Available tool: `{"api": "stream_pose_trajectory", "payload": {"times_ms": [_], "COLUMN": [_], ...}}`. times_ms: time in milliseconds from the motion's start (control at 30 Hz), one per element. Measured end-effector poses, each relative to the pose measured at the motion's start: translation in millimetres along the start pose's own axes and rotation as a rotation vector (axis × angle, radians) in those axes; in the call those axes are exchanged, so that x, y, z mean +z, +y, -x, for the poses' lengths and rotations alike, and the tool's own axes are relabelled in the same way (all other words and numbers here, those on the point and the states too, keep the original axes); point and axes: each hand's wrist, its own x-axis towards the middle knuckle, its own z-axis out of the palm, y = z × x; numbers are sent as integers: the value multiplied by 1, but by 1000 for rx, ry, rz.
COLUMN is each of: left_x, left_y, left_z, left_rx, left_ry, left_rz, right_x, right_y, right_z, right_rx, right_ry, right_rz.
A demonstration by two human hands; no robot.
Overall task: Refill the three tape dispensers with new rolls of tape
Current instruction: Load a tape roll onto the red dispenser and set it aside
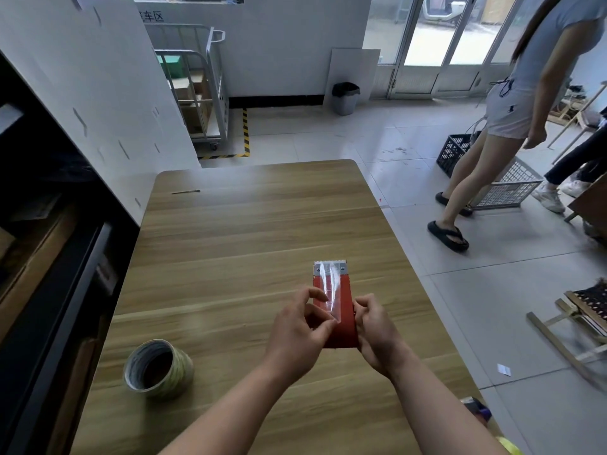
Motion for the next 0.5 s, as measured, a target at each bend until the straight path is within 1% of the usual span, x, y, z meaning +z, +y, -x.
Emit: {"api": "stream_pose_trajectory", "payload": {"times_ms": [67,167,300,367,500], "left_x": [5,10,13,15,17], "left_y": [-4,-11,-15,-14,-11], "left_z": [3,4,4,3,-2], "left_rx": [15,31,69,72,12], "left_ry": [13,20,37,59,118], "left_rz": [-3,-52,-188,-176,-83], "right_x": [0,1,0,0,2], "right_y": [-3,-3,0,2,5], "right_z": [1,0,-2,-1,-1], "right_rx": [-3,-19,-27,-40,-81], "right_ry": [-65,-57,-59,-65,-44], "right_rz": [-38,-86,-166,-193,-223]}}
